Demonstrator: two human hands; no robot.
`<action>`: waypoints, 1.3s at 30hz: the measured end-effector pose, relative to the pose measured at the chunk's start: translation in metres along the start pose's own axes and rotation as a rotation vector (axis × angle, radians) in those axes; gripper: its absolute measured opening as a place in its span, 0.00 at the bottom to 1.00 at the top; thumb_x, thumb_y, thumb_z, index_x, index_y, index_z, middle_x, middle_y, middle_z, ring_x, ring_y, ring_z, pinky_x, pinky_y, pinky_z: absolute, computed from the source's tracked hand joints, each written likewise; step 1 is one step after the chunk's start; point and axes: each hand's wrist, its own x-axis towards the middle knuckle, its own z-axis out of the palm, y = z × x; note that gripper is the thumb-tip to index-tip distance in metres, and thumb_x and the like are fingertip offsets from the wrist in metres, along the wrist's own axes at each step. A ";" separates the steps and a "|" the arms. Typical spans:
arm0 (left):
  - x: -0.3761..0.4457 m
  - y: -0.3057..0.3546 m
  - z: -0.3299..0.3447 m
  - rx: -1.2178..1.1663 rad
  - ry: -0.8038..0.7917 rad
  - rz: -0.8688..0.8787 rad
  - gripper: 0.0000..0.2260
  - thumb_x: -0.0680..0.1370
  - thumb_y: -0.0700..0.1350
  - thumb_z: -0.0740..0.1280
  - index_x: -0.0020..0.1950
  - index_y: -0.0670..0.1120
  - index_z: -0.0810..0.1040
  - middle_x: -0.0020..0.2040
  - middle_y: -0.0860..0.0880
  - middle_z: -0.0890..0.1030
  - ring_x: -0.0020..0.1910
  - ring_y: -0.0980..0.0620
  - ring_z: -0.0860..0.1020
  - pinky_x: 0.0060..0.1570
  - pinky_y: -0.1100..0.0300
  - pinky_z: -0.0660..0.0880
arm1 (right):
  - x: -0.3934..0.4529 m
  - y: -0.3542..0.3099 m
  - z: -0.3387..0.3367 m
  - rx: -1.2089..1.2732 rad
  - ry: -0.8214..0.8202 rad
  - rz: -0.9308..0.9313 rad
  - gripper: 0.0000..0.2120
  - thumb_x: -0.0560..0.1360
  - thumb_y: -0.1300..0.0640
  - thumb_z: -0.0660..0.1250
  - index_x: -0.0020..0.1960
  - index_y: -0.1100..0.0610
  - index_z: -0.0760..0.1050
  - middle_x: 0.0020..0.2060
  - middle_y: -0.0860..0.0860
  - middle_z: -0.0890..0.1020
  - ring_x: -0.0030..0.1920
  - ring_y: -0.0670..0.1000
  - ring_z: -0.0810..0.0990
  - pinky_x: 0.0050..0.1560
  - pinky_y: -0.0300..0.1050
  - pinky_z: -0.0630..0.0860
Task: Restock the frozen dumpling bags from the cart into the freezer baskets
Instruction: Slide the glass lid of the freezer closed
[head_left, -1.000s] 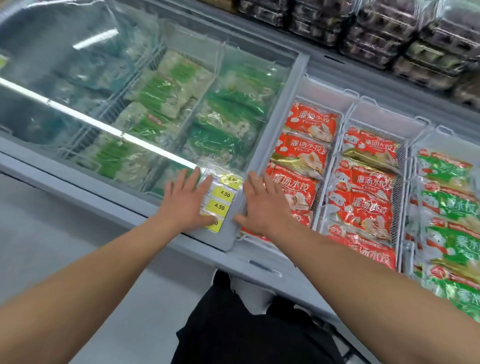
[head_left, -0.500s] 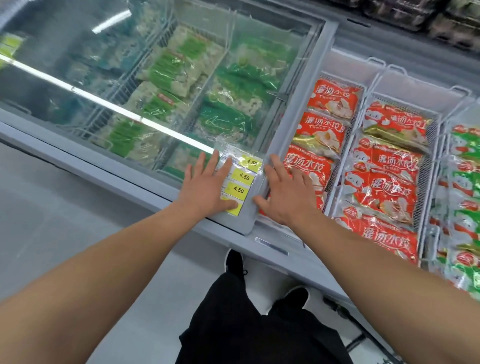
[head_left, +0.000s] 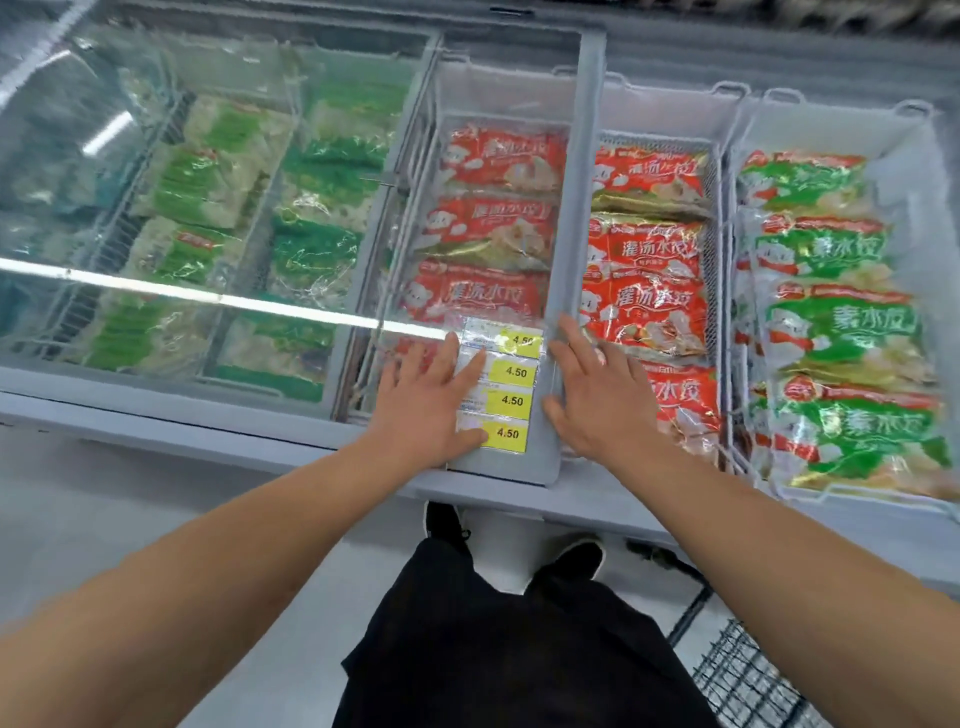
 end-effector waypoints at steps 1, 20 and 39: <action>0.002 0.014 -0.002 0.023 -0.010 0.033 0.42 0.74 0.70 0.61 0.80 0.62 0.41 0.82 0.51 0.40 0.80 0.38 0.44 0.76 0.36 0.46 | -0.008 0.016 0.002 0.009 0.008 0.012 0.31 0.80 0.42 0.53 0.79 0.48 0.48 0.79 0.41 0.35 0.78 0.60 0.53 0.75 0.60 0.56; 0.093 0.249 -0.036 0.407 -0.152 0.719 0.45 0.73 0.69 0.64 0.78 0.66 0.37 0.80 0.54 0.32 0.78 0.42 0.32 0.73 0.35 0.37 | -0.131 0.265 0.026 0.006 -0.009 0.476 0.34 0.82 0.59 0.52 0.81 0.48 0.37 0.76 0.41 0.28 0.79 0.62 0.44 0.78 0.58 0.50; 0.127 0.450 -0.033 0.398 -0.145 0.784 0.47 0.70 0.72 0.66 0.78 0.67 0.39 0.79 0.54 0.31 0.77 0.41 0.30 0.74 0.33 0.35 | -0.202 0.370 0.070 0.384 0.123 0.713 0.42 0.78 0.36 0.57 0.81 0.53 0.39 0.80 0.53 0.39 0.80 0.55 0.39 0.79 0.56 0.47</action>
